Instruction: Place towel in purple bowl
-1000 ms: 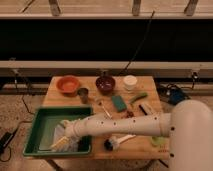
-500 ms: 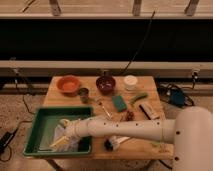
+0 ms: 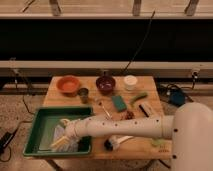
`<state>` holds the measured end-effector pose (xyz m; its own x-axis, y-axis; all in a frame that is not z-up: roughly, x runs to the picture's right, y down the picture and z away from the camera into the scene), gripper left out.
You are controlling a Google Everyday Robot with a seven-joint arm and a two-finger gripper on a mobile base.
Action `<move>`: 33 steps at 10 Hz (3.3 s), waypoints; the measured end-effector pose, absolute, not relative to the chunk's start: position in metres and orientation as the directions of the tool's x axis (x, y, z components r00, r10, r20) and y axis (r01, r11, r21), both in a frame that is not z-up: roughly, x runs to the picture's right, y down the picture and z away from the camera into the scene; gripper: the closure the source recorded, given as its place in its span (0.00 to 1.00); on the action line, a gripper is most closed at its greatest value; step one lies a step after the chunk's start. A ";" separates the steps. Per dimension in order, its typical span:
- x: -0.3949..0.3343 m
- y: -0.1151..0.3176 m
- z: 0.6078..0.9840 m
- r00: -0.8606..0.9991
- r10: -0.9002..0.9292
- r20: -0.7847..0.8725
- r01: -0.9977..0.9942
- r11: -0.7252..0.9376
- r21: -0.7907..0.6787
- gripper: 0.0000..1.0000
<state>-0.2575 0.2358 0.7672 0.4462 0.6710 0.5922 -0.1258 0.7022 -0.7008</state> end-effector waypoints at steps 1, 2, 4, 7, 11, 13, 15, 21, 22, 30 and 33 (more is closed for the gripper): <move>-0.257 0.236 0.768 0.453 0.667 0.591 -0.123 0.704 -0.700 0.20; -0.257 0.235 0.768 0.465 0.659 0.591 -0.117 0.708 -0.697 0.20; -0.257 0.234 0.768 0.486 0.645 0.589 -0.104 0.713 -0.694 0.20; -0.256 0.235 0.769 0.511 0.633 0.581 -0.092 0.712 -0.696 0.20; -0.259 0.239 0.772 0.542 0.616 0.572 -0.084 0.717 -0.692 0.20; -0.259 0.240 0.777 0.557 0.609 0.564 -0.094 0.722 -0.686 0.20; -0.259 0.243 0.780 0.567 0.605 0.559 -0.098 0.723 -0.684 0.20; -0.265 0.256 0.787 0.599 0.584 0.547 -0.078 0.723 -0.686 0.20; -0.265 0.257 0.787 0.603 0.583 0.545 -0.077 0.722 -0.687 0.20; -0.268 0.265 0.791 0.630 0.563 0.535 -0.061 0.723 -0.688 0.24; -0.268 0.267 0.792 0.638 0.556 0.532 -0.059 0.724 -0.687 0.53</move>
<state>-0.2684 0.2666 0.7919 0.6382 0.5564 0.5321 -0.0588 0.7244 -0.6869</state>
